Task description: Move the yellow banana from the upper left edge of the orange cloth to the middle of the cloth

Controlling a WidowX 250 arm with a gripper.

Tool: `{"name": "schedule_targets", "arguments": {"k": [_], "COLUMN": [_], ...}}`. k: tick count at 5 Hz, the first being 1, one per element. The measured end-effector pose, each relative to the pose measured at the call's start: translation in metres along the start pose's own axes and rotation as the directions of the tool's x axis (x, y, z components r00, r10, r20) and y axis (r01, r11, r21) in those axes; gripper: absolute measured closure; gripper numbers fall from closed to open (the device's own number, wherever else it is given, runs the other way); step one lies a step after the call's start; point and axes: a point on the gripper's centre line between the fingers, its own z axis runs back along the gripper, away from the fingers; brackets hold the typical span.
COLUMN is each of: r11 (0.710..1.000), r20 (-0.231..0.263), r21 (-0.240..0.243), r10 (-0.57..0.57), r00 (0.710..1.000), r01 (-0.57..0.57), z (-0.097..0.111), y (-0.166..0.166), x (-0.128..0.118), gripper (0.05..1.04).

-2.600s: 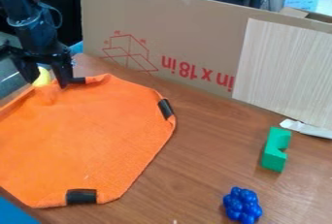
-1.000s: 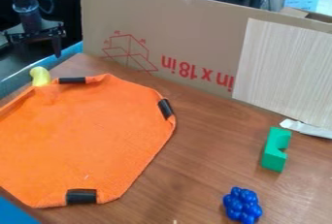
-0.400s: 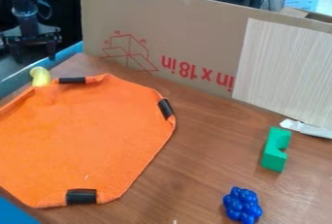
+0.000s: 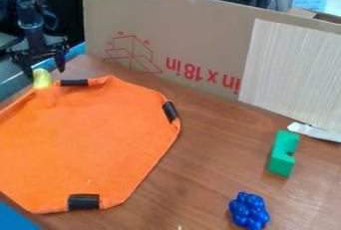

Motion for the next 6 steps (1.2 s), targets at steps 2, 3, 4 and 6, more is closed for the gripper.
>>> {"name": "schedule_targets", "arguments": {"k": [2,3,4,6], "r11": [1.000,1.000,0.999,0.985], "r20": [-0.043,-0.049,-0.040,0.244], "r21": [0.013,0.004,-0.010,0.102], "r10": [0.016,0.006,-0.038,-0.162], "r00": [0.999,0.999,0.998,0.956], "r01": [-0.015,-0.005,0.038,0.141], "z": [-0.018,-0.017,-0.017,0.044], "y": [0.001,0.000,-0.004,-0.040], "x": [-0.009,-0.009,-0.009,0.022], "gripper": [0.400,0.556,0.556,0.556]}}
